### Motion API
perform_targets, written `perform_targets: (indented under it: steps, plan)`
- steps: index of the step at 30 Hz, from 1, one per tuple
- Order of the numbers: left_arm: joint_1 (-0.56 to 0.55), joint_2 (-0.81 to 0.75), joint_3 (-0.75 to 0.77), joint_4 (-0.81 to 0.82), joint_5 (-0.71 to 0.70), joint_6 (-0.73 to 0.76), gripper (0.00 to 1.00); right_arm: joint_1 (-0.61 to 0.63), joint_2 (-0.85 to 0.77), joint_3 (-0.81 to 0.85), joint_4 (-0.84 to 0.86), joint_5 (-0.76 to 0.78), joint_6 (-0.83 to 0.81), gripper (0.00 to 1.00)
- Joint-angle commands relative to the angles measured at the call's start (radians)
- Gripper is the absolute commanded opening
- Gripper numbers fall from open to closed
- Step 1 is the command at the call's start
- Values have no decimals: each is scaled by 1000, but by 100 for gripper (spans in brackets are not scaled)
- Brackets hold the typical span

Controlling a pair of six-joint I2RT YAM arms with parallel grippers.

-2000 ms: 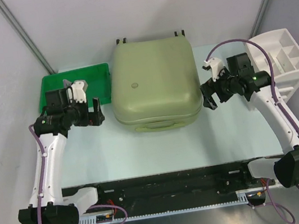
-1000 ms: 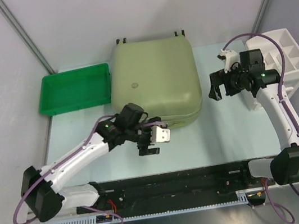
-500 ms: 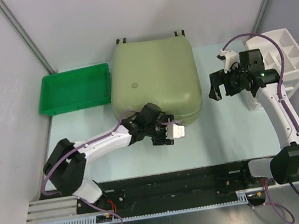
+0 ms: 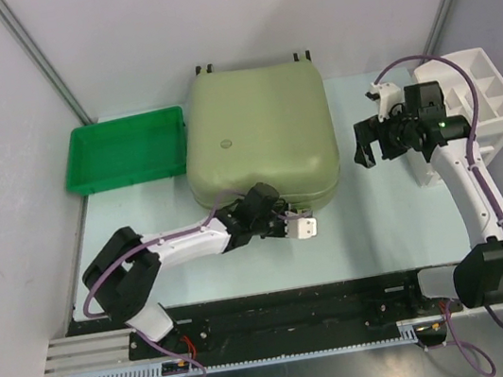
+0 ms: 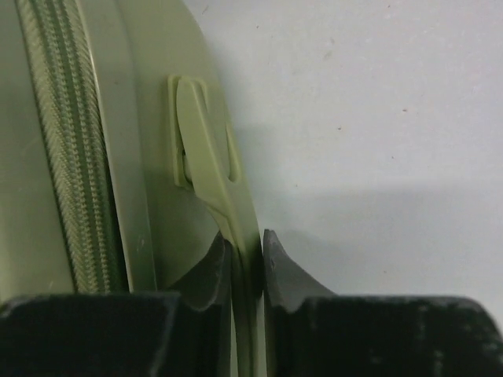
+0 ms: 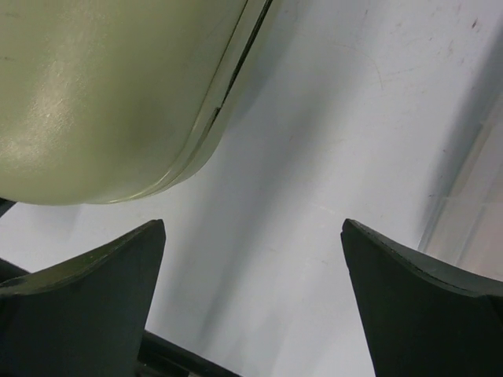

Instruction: Open, take out, and arrange the luggage

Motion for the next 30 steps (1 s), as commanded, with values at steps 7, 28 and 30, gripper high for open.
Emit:
perform_targets:
  steps: [7, 28, 30]
  plan:
    - [-122, -269, -250, -276, 122, 100, 3, -132, -86, -130, 182, -230, -221, 100]
    - [-170, -1004, -443, -761, 121, 359, 100, -157, -128, -464, 216, -632, -811, 91]
    - [-170, -1030, -396, -769, 138, 318, 100, -154, -126, -489, 294, -642, -766, 89]
